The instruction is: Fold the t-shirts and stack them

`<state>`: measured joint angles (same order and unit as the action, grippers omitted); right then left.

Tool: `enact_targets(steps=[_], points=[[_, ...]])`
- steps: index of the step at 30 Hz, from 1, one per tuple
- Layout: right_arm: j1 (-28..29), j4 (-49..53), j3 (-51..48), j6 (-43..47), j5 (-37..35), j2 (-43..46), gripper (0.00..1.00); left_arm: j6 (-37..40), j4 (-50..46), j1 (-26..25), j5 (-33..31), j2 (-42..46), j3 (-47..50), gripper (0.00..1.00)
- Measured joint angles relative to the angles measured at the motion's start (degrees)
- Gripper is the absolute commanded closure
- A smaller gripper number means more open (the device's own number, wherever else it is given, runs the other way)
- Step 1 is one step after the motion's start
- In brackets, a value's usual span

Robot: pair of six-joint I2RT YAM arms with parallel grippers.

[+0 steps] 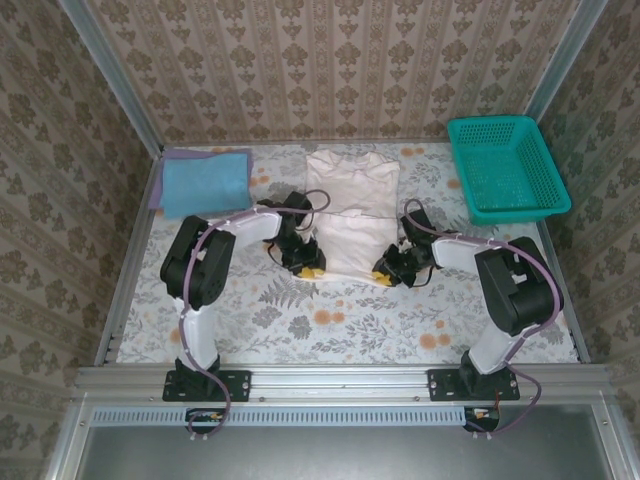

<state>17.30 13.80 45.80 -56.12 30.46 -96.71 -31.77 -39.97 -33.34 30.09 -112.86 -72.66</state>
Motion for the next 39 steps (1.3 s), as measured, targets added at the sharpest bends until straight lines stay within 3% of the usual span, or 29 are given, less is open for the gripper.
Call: enact_targets(steps=[5,13,17,20,25,30,35,39], points=[[0.2,-4.83,-5.55,0.35,0.0,3.74,0.79,1.7,2.99,-0.85,0.02,4.26,5.97,0.68],[3.5,-4.09,-14.25,0.85,0.2,12.83,0.77,2.03,4.0,-5.31,1.66,11.8,16.41,0.67],[5.66,-0.02,-16.79,0.68,0.15,18.08,0.71,1.68,0.44,-7.08,1.75,15.37,19.39,0.59],[6.23,5.75,-17.29,0.5,-0.48,23.08,0.63,1.44,-4.68,-6.38,0.96,17.73,18.53,0.54],[6.23,16.46,-10.73,1.77,-3.13,25.86,0.63,1.55,-10.03,-1.01,1.2,18.73,8.72,0.54],[5.79,17.29,0.22,1.79,-4.52,20.39,0.72,1.55,-10.8,2.69,2.34,13.7,-7.5,0.62],[5.11,13.38,13.53,-0.15,-5.44,4.61,0.81,1.36,-8.61,1.79,4.24,1.22,-20.48,0.65],[4.74,11.15,21.7,-2.36,-5.16,-5.31,0.82,1.16,-7.63,1.2,4.61,-6.1,-24.57,0.65]])
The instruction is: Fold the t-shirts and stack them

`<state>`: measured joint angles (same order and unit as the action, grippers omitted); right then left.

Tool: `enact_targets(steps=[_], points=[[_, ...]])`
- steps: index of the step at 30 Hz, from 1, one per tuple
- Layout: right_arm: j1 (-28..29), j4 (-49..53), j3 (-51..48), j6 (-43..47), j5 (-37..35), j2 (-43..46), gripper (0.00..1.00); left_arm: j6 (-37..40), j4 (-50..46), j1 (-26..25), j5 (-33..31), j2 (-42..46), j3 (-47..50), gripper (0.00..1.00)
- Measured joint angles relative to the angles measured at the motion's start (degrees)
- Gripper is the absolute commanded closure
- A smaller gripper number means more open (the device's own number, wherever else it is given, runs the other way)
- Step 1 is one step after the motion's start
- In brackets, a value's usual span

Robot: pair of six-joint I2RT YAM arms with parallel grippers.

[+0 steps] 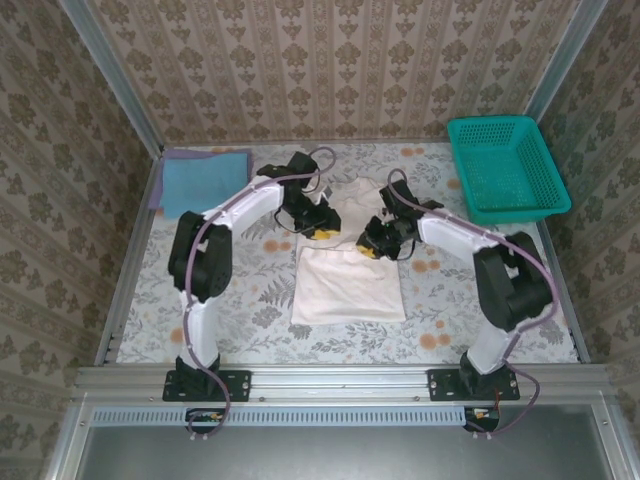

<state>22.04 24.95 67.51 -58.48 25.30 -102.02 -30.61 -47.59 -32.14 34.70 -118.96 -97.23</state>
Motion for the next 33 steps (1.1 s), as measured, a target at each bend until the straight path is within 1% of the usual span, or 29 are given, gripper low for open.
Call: enact_targets(steps=[2,8,12,15,19,22,26,28,30,33], points=[[-0.2,-1.25,3.17,-1.16,0.17,-3.98,0.82,0.0,0.28,0.07,-0.2,-2.38,-0.39,0.65],[-1.16,-0.9,8.33,-2.16,0.37,-11.19,0.83,0.04,0.66,1.9,-2.23,-6.45,0.22,0.67],[-2.16,1.05,8.09,-1.73,-0.15,-12.76,0.83,-0.24,1.4,3.56,-4.57,-6.67,3.21,0.67],[-3.1,1.14,6.64,-1.57,-0.9,-12.79,0.83,-1.2,3.89,4.59,-3.63,-5.9,5.86,0.67],[-3.74,0.72,5.9,-1.33,-0.28,-12.46,0.78,-1.97,4.9,4.85,-3.61,-5.27,6.73,0.65],[-3.82,0.94,5.92,-0.87,-0.28,-11.87,0.74,-2.6,4.94,4.87,-3.45,-5.05,6.49,0.58],[-4.52,1.95,5.92,0.26,-0.17,-8.9,0.67,-3.43,3.56,6.05,-4.92,-4.76,3.28,0.45],[-5.33,2.84,5.9,1.14,-0.02,-5.95,0.61,-3.72,2.64,6.75,-5.99,-3.48,1.55,0.38],[-6.71,3.52,5.38,2.73,-0.04,-1.42,0.55,-4.11,1.92,7.43,-7.56,-0.39,0.83,0.33],[-9.03,4.28,1.31,5.7,-0.09,7.19,0.45,-4.17,0.81,7.85,-9.44,6.4,2.29,0.32]])
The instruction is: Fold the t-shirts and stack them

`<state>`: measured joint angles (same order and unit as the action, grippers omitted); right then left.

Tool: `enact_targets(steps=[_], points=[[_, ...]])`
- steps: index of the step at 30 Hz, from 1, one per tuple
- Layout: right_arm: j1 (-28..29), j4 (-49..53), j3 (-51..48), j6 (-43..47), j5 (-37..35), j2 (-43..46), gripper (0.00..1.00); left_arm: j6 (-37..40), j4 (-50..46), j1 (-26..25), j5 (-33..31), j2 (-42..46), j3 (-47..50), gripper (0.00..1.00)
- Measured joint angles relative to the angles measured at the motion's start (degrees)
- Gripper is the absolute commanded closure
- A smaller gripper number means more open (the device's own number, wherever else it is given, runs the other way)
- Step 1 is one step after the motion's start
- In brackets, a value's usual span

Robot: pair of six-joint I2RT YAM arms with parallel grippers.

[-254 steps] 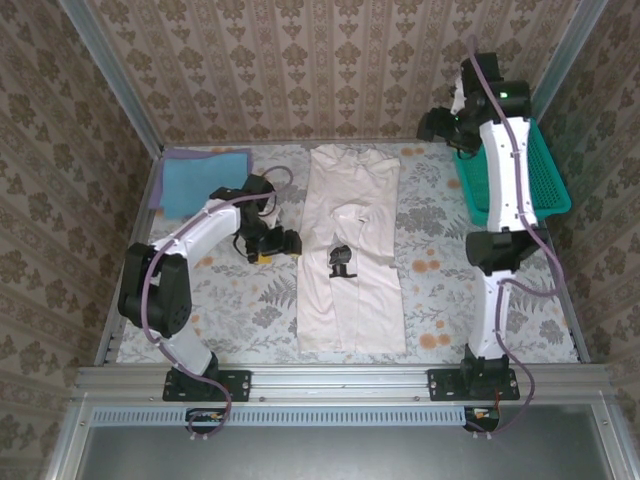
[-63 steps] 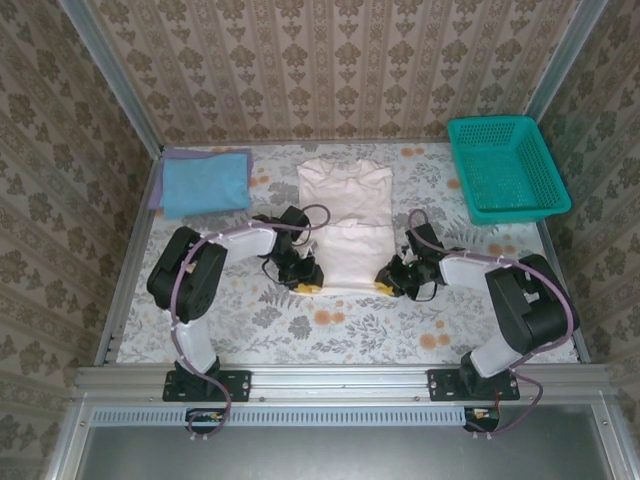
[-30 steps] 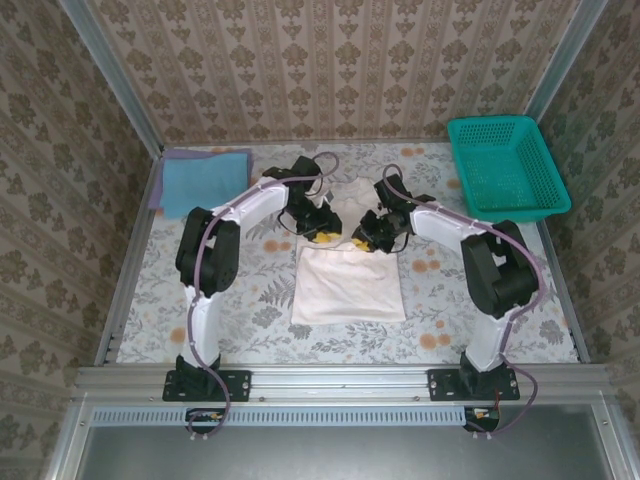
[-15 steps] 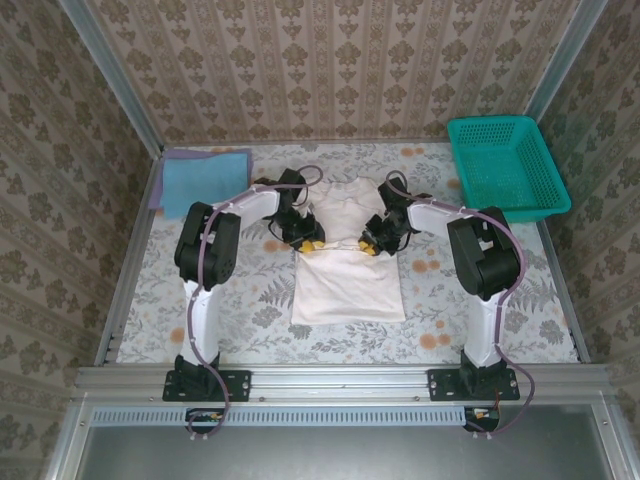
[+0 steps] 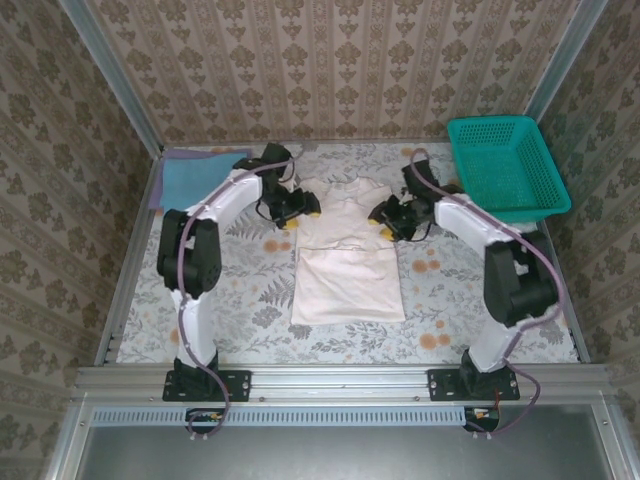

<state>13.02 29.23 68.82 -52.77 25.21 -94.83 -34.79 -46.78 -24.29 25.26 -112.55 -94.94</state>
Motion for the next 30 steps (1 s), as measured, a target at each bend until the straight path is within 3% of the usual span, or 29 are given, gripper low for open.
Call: enact_targets(steps=[7,10,15,22,30], points=[[-1.66,4.28,-18.78,8.24,1.31,15.52,0.41,-0.26,-0.55,-0.63,-0.2,19.43,20.09,0.39],[-1.51,6.8,-28.13,10.97,1.75,20.2,0.4,-1.4,-0.33,-3.34,0.72,23.3,30.95,0.48],[-1.42,8.76,-37.13,12.94,3.21,26.93,0.42,-6.23,2.03,-8.28,3.72,27.78,45.62,0.52],[-0.42,8.26,-39.28,13.84,4.83,28.02,0.48,-12.39,8.31,-9.81,6.01,28.92,51.71,0.54],[4.79,4.72,-39.28,12.15,5.18,24.92,0.57,-16.46,12.79,-9.81,6.95,28.92,53.72,0.55]])
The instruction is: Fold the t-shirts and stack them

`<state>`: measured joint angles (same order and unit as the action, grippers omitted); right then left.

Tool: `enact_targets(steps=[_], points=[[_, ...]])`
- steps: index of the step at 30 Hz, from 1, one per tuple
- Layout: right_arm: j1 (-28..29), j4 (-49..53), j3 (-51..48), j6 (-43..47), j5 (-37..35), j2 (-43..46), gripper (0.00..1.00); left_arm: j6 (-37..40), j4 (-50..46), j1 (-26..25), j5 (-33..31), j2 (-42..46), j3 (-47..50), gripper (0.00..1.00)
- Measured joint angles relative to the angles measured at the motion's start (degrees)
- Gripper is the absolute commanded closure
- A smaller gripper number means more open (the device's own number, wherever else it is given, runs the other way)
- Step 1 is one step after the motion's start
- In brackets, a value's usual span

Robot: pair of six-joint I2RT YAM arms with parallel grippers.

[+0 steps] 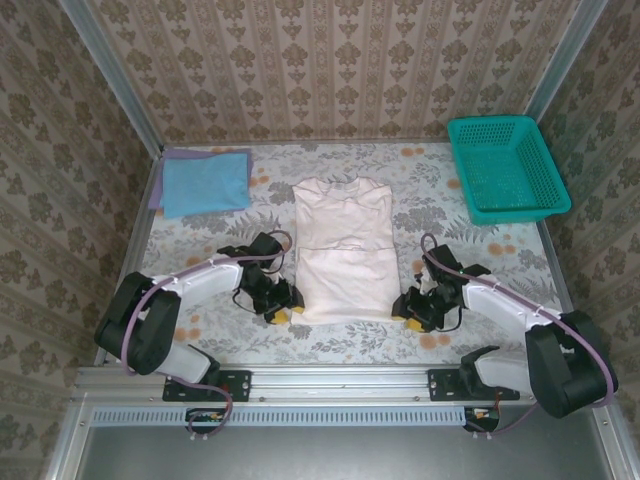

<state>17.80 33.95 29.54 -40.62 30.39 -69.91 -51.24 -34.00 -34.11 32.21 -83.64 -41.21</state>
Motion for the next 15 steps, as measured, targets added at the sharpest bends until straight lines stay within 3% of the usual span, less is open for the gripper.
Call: enact_targets(steps=[6,15], points=[[0.15,-0.98,-0.02,-0.72,-2.4,-1.11,0.6,-1.64,1.36,0.0,0.59,-1.55,0.87,0.57],[0.15,-3.74,-0.17,-2.01,-3.48,-3.56,0.77,-2.36,2.89,0.0,0.59,-2.54,1.14,0.68]])
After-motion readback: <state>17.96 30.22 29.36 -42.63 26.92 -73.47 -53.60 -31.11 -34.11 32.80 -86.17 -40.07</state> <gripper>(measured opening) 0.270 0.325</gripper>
